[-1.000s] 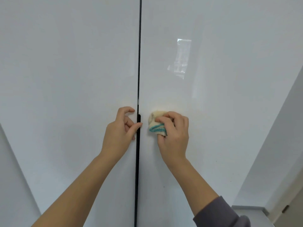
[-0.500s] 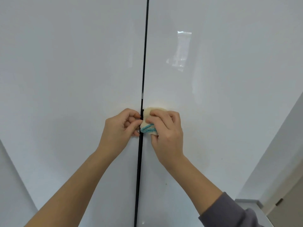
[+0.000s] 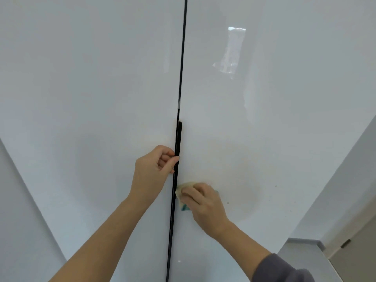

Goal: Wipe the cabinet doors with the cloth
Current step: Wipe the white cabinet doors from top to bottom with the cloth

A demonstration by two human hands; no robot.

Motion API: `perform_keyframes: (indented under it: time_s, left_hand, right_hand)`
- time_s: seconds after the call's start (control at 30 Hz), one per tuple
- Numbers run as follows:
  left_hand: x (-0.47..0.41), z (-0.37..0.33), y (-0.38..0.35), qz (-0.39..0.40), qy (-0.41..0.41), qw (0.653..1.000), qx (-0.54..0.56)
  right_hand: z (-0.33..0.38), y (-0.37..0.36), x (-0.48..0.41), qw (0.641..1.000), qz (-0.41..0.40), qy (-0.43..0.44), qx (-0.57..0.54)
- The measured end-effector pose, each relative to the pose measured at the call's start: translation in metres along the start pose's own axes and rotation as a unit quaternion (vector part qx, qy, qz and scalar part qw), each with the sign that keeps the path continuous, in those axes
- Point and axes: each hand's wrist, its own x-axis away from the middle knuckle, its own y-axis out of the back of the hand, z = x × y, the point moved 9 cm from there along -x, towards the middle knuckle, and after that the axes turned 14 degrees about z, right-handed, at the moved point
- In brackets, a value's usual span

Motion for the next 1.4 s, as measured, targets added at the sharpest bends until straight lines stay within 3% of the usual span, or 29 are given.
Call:
perform_keyframes:
  time_s: [0.1,0.33,0.5,0.6,0.8,1.03,1.27,1.4]
  left_hand:
    - [0.01,0.009,-0.005,-0.012,0.0,0.999,-0.031]
    - [0.014,0.015,-0.01,-0.038,0.004,0.997,-0.067]
    - [0.017,0.015,-0.012,-0.058,0.007,0.997,-0.058]
    - [0.018,0.014,-0.014,-0.066,0.013,0.996,-0.062]
    - [0.022,0.017,-0.024,-0.069,0.028,0.994,-0.085]
    - [0.023,0.016,-0.026,-0.081,0.032,0.992,-0.095]
    - [0.027,0.016,-0.029,-0.09,0.067,0.989,-0.099]
    - [0.027,0.014,-0.031,-0.094,0.081,0.986,-0.111]
  right_hand:
    - [-0.007,0.011,-0.003,1.0,0.005,0.02,0.012]
    - [-0.052,0.087,-0.039,0.989,-0.132,-0.069,0.012]
    - [-0.038,0.039,0.014,0.998,-0.053,-0.01,0.032]
    - [-0.044,0.049,0.01,0.999,-0.023,0.007,0.031]
    - [-0.1,0.125,-0.012,0.984,-0.13,-0.119,-0.003]
    - [-0.079,0.049,0.07,0.997,0.017,-0.061,0.034]
    - [-0.132,0.13,0.036,0.982,-0.087,-0.166,0.01]
    - [-0.12,0.077,0.095,0.987,-0.001,-0.157,0.029]
